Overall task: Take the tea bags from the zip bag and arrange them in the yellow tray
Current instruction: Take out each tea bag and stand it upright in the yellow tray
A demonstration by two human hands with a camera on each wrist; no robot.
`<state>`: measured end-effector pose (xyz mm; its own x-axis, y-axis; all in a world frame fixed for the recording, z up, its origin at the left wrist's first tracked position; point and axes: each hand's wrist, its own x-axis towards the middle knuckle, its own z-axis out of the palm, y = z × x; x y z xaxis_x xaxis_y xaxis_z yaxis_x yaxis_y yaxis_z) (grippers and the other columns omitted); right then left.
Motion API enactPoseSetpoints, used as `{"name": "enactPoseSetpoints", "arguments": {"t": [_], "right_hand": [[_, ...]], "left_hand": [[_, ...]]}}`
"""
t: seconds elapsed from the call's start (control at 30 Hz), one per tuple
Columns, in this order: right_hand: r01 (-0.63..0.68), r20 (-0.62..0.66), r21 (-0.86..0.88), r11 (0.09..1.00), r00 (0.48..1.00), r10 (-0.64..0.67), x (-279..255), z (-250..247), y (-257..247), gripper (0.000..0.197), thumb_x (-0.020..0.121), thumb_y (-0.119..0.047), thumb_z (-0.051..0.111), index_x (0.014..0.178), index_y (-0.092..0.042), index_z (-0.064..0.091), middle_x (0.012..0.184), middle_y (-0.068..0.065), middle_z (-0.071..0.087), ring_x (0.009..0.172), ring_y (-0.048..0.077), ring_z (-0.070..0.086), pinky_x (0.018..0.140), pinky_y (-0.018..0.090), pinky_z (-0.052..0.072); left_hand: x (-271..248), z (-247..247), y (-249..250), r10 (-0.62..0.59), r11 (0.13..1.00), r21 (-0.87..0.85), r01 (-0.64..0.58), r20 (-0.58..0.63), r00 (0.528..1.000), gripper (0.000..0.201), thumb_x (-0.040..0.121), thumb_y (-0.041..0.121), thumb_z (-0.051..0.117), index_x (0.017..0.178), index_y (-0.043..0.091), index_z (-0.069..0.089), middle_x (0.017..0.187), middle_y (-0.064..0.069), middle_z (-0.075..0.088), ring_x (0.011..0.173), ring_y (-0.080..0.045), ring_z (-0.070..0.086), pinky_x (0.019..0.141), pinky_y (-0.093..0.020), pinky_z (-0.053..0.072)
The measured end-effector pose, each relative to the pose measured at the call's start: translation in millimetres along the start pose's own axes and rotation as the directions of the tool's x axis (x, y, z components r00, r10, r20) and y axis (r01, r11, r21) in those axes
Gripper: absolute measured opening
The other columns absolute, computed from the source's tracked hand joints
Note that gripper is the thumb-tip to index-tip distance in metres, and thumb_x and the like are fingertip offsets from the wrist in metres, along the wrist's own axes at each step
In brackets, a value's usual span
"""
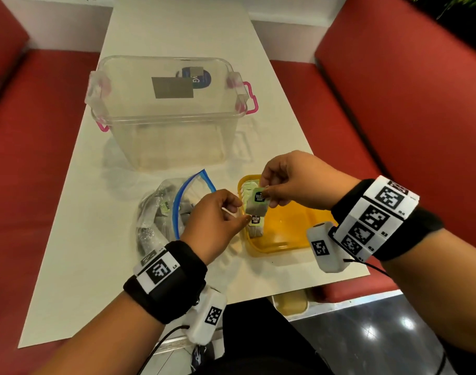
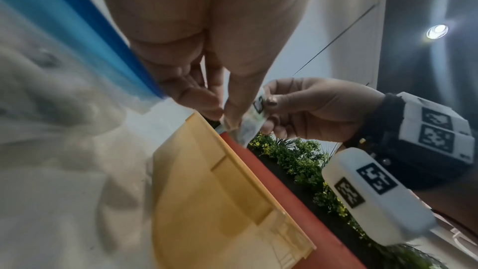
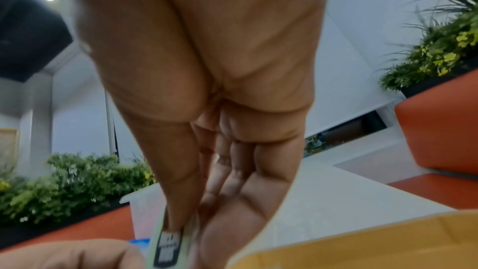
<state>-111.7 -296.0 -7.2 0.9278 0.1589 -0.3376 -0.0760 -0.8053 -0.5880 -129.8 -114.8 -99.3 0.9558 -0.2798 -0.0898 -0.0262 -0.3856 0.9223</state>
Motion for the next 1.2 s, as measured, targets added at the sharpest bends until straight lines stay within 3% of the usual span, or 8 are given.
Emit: {"name": "enactPoseSetpoints", "arguments": {"t": [0.13,0.2,0.43,0.6,0.77,0.87,1.03,1.2], "right_hand": [[-0.100,0.157,-0.115,0.988,0.981,0.117,9,12,6,0.003,0.087,-0.010,0.066,0.086,-0.011,0.063,0.070,0.008,0.073,0.059,0.015,0.069,0.059,0.025,0.058],[-0.134,0.212,-0.150,0.980,0.963,0.164,13,23,7,0.006,0.087,-0.009,0.066,0.084,-0.011,0.062,0.070,0.006,0.071,0.055,0.010,0.067,0.055,0.020,0.055],[-0.191,0.268,-0.185,0.964,0.934,0.236,28,43,11,0.006,0.086,-0.006,0.068,0.087,-0.009,0.062,0.074,0.007,0.067,0.071,0.023,0.071,0.068,0.030,0.060],[-0.189,0.222,-0.216,0.958,0.946,0.237,31,42,9,0.008,0.085,-0.009,0.069,0.091,-0.006,0.065,0.078,0.009,0.069,0.077,0.025,0.073,0.073,0.037,0.061],[-0.151,0.064,-0.270,0.951,0.983,0.174,23,28,3,0.010,0.084,-0.013,0.070,0.089,-0.007,0.065,0.066,0.000,0.064,0.056,0.013,0.066,0.059,0.026,0.056],[-0.089,-0.009,-0.279,0.956,0.996,0.090,16,18,-8,0.009,0.084,-0.016,0.070,0.088,-0.009,0.066,0.065,-0.003,0.065,0.051,0.006,0.062,0.060,0.023,0.052],[0.110,-0.028,-0.256,0.961,0.992,-0.121,4,26,-41,0.007,0.086,-0.018,0.067,0.092,-0.014,0.068,0.085,0.000,0.070,0.073,0.013,0.064,0.070,0.025,0.049],[0.255,0.061,-0.280,0.926,0.967,-0.248,10,69,-69,0.012,0.090,-0.016,0.061,0.097,-0.014,0.070,0.097,0.000,0.070,0.089,0.015,0.061,0.077,0.027,0.048]], "left_hand": [[2,3,-6,-0.113,0.993,-0.017,0.114,0.067,0.991,0.020,0.084,0.023,0.072,0.095,0.017,0.057,0.082,-0.003,0.067,0.067,-0.022,0.069,0.068,-0.041,0.059],[1,4,-6,-0.152,0.986,-0.059,0.159,0.107,0.983,0.020,0.084,0.017,0.072,0.095,0.018,0.056,0.080,-0.007,0.068,0.065,-0.026,0.070,0.067,-0.043,0.060],[2,5,-7,-0.184,0.973,-0.116,0.199,0.124,0.975,0.016,0.084,0.011,0.072,0.091,0.016,0.058,0.077,-0.008,0.067,0.069,-0.029,0.072,0.069,-0.047,0.060],[1,5,-7,-0.178,0.975,-0.115,0.192,0.119,0.977,0.015,0.084,0.012,0.071,0.093,0.014,0.059,0.075,-0.005,0.065,0.067,-0.026,0.072,0.069,-0.046,0.060],[-7,-3,5,-0.134,0.983,-0.110,0.145,0.098,0.986,0.010,0.090,0.019,0.066,0.095,0.013,0.061,0.086,-0.010,0.064,0.067,-0.021,0.071,0.065,-0.036,0.061],[-14,-19,21,-0.053,0.987,-0.147,0.063,0.070,0.996,0.005,0.092,0.017,0.062,0.095,0.013,0.063,0.084,-0.007,0.064,0.067,-0.018,0.071,0.060,-0.026,0.058],[-25,-75,26,0.024,0.989,-0.139,-0.050,-0.181,0.983,0.006,0.092,0.017,0.060,0.091,0.016,0.066,0.079,0.002,0.067,0.059,-0.010,0.066,0.051,-0.021,0.048],[-44,-119,-17,-0.033,0.994,0.088,0.067,-0.348,0.937,0.010,0.093,0.018,0.058,0.088,0.022,0.065,0.087,0.009,0.068,0.066,-0.007,0.061,0.057,-0.014,0.042]]}}
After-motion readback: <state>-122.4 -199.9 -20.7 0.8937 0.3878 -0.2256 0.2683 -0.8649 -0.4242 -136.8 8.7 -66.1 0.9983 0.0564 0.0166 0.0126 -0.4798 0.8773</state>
